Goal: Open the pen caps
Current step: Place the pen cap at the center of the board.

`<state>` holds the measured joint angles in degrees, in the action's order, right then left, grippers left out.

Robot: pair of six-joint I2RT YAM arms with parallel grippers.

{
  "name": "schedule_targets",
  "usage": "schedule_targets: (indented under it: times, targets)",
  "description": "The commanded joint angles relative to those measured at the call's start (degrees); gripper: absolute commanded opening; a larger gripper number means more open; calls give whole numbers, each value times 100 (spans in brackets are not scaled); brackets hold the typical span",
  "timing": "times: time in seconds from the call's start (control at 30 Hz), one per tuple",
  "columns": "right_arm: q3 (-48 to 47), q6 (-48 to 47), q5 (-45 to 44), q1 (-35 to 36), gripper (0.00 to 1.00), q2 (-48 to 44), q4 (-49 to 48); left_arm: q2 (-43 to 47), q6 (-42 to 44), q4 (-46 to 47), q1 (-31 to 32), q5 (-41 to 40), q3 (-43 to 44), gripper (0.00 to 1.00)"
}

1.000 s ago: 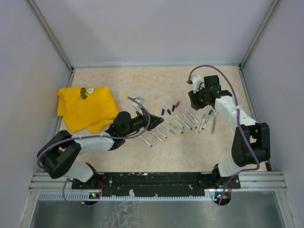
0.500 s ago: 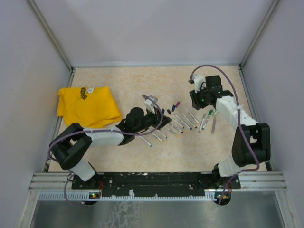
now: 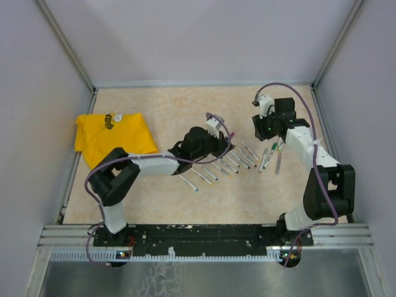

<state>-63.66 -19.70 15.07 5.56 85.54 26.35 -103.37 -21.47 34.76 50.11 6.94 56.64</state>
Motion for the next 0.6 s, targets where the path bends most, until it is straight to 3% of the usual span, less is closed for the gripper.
schedule_targets:
  times: [0.0,0.3,0.57]
  targets:
    - [37,49,-2,-103,39,-279,-273,-500,416,-581,18,-66,776,0]
    - [60,187,14,-402,40,-362,-348,-1761,645,-2201,-26,-631,2813,0]
    - [64,211,31,-430,40,-397,-374,-2925,776,-3103,-99,-1194,4533,0]
